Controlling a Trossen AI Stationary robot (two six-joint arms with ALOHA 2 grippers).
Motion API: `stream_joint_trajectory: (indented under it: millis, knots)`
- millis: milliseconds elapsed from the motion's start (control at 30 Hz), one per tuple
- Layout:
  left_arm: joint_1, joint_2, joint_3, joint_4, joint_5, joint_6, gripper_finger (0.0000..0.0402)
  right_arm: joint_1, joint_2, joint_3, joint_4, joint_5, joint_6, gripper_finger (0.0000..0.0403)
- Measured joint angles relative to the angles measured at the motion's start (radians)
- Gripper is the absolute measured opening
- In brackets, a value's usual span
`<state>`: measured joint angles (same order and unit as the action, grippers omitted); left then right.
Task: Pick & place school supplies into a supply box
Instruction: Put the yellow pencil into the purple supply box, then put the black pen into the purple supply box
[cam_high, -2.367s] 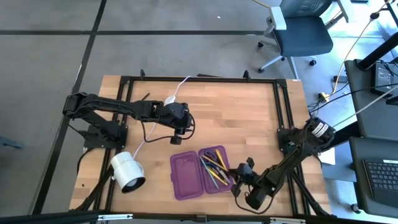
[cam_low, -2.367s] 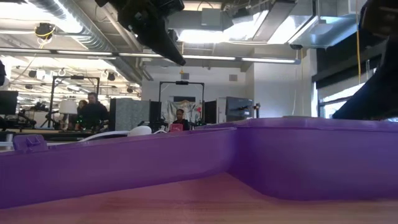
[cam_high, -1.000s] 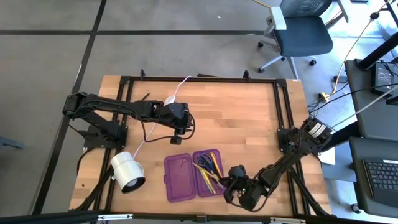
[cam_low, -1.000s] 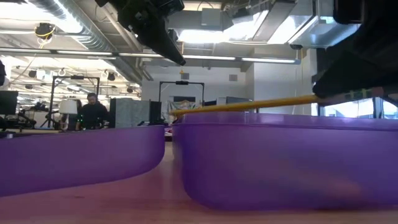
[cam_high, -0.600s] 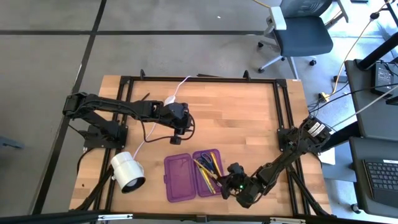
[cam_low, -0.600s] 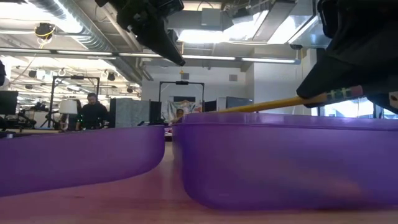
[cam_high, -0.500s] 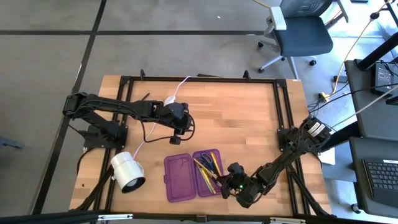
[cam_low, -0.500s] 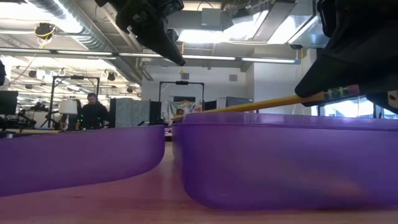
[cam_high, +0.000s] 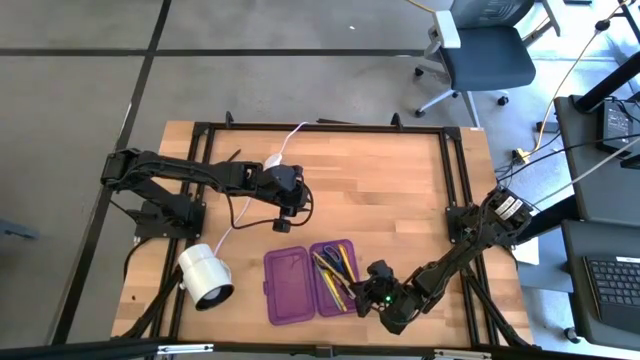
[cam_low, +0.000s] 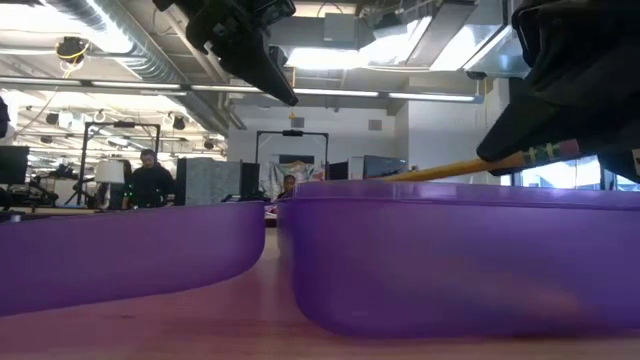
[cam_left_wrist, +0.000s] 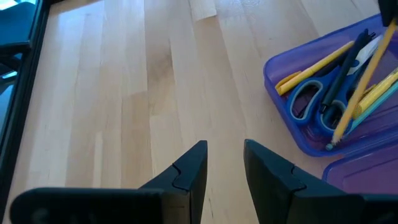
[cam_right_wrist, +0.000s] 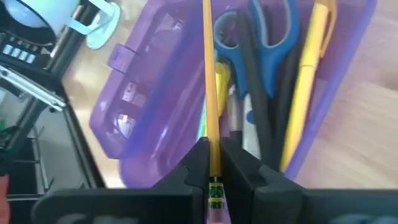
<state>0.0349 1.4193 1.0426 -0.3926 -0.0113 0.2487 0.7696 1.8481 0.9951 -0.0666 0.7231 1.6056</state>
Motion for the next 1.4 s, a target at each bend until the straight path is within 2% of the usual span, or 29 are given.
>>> stream_joint_trajectory:
  millis: [333,900,1067,1200,1400]
  knots:
    - [0.0,0.0,0.0,0.0,0.0,0.0,0.0098,-0.002,0.0,0.0,-0.043,-0.018,0.043,0.0037]
    - [0.0,0.0,0.0,-0.001,-0.005,0.0,0.0098,-0.001,0.0,0.0,-0.058,-0.023,0.035,0.0073]
    - [0.0,0.0,0.0,-0.051,-0.054,-0.004,0.0098,0.0,-0.035,0.0,-0.174,-0.089,0.033,0.0081]
    - [0.011,-0.003,0.0,-0.098,-0.151,-0.06,0.0098,0.0,-0.105,0.0,-0.335,-0.07,0.033,0.0082]
    - [0.069,-0.02,0.0,-0.147,-0.13,-0.132,0.0098,0.0,-0.253,0.0,-0.561,-0.023,-0.01,0.0082]
